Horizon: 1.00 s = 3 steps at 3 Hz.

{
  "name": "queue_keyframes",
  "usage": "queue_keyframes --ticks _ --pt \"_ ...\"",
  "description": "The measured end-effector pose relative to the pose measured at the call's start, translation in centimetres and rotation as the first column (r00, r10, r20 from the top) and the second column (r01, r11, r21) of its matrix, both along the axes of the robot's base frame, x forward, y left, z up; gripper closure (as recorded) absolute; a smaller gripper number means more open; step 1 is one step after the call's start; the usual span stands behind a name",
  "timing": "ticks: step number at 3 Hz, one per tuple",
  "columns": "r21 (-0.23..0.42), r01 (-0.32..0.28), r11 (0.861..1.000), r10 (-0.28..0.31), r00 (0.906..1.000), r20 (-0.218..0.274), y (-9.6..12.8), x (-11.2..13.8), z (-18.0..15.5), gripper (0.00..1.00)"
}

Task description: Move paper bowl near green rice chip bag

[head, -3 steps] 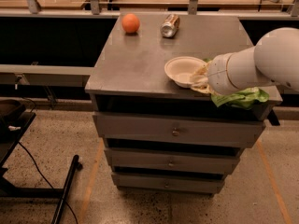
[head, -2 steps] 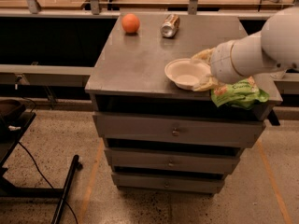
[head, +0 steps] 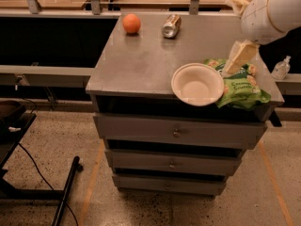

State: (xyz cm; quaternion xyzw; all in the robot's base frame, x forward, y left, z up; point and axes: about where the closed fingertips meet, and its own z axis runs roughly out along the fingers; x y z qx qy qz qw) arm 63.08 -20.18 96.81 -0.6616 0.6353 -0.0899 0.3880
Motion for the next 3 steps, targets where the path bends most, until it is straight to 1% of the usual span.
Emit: queue_keyframes --ticks 1,2,3 --pt "0.034 0.064 0.997 -0.063 0.9976 -0.029 -2.0 0.8 1.1 0.0" --pt "0.05 0.124 0.991 -0.12 0.9904 -0.068 -3.5 1.4 0.7 0.0" --pt "0.105 0.192 0.976 -0.184 0.9794 -0.083 -5.8 2.1 1.1 0.0"
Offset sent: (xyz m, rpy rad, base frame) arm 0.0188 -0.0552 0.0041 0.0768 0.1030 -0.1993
